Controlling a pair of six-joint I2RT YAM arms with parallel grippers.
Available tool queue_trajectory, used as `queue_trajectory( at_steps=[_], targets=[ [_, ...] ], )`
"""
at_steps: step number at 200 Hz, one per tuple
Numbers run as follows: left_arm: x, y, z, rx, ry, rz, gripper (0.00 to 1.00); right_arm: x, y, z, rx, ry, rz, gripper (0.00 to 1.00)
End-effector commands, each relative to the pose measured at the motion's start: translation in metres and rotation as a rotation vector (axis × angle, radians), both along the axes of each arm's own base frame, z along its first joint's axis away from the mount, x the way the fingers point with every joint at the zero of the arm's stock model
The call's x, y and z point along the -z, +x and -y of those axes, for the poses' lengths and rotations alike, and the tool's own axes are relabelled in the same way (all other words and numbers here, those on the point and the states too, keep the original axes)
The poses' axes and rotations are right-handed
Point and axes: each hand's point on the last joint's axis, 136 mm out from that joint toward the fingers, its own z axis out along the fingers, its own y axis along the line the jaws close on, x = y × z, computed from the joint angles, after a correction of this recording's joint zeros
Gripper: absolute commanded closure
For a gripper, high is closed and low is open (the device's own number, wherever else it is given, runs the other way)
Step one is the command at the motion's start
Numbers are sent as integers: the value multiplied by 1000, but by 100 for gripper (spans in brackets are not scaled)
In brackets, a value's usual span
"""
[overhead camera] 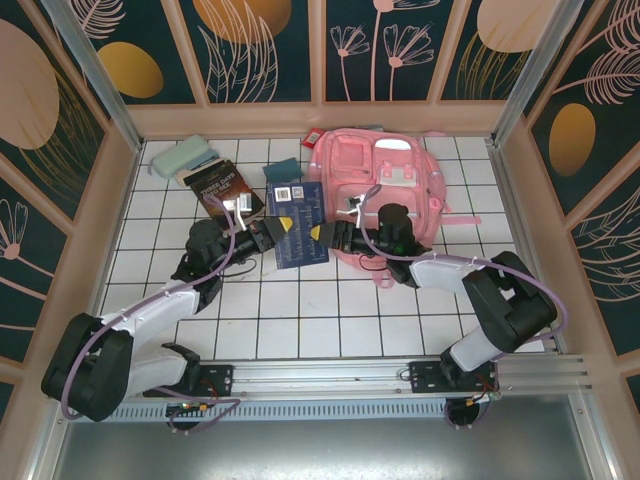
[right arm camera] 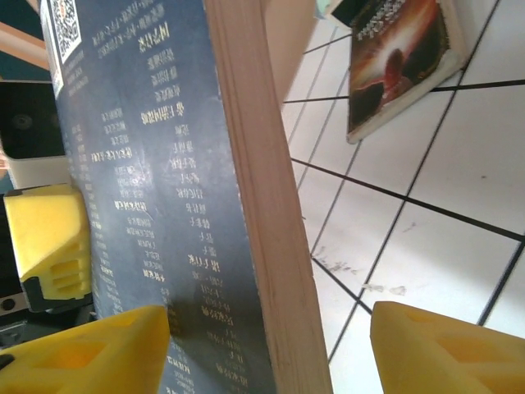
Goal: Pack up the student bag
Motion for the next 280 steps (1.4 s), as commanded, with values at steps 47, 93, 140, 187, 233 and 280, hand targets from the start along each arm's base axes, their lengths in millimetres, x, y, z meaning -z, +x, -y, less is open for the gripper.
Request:
queue_trajectory(
  at_steps=[47, 93, 140, 187, 233, 280],
  targets=[
    [-36, -10, 11, 97, -82, 110, 100, -59, -23, 3, -151, 226, 102, 39],
    [-16, -2, 13, 85, -33, 58, 100, -56, -24, 5, -135, 210, 84, 86],
    [0, 21, 11, 5, 113, 34, 44, -41, -4, 39, 59, 103, 79, 100],
    [13, 48, 9, -75, 228, 25, 36, -27, 12, 111, 396, -73, 79, 100],
    [34, 67, 42, -84, 505, 91, 40, -24, 12, 188, 710, -241, 72, 100],
    [56, 73, 107, -7, 782, 231, 47, -16, 2, 250, 953, -314, -4, 100]
  ],
)
